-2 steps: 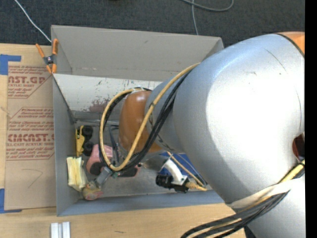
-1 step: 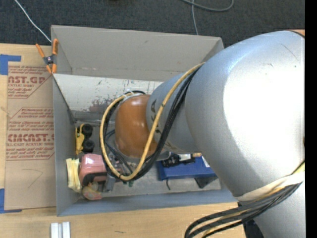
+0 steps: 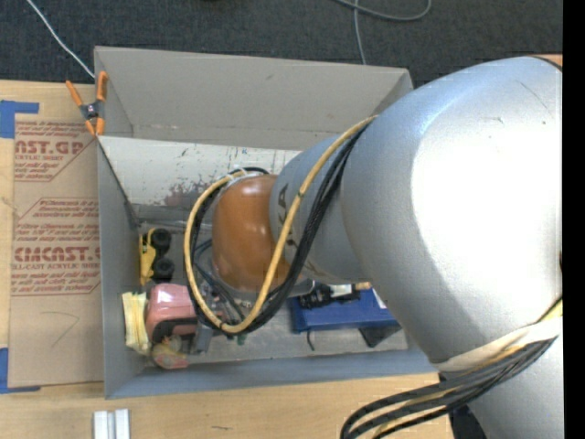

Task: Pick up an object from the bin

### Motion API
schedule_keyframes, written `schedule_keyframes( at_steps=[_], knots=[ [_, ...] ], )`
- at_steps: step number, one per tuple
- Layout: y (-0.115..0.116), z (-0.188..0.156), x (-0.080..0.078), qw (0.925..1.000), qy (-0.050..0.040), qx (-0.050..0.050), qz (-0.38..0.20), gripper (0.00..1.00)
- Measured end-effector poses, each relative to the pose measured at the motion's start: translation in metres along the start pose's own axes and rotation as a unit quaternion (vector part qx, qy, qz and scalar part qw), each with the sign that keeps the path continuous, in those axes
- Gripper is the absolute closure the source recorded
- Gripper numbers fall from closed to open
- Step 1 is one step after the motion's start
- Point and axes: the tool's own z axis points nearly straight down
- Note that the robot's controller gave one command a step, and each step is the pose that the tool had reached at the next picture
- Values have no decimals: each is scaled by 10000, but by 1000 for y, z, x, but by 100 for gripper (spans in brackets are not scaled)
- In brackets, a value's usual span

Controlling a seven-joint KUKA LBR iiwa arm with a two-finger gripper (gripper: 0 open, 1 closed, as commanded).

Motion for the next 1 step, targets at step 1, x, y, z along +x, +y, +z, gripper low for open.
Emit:
schedule_keyframes(
  at_steps=[1],
  knots=[
    [-1,-6,1,10000,17,12,8,100]
  ],
)
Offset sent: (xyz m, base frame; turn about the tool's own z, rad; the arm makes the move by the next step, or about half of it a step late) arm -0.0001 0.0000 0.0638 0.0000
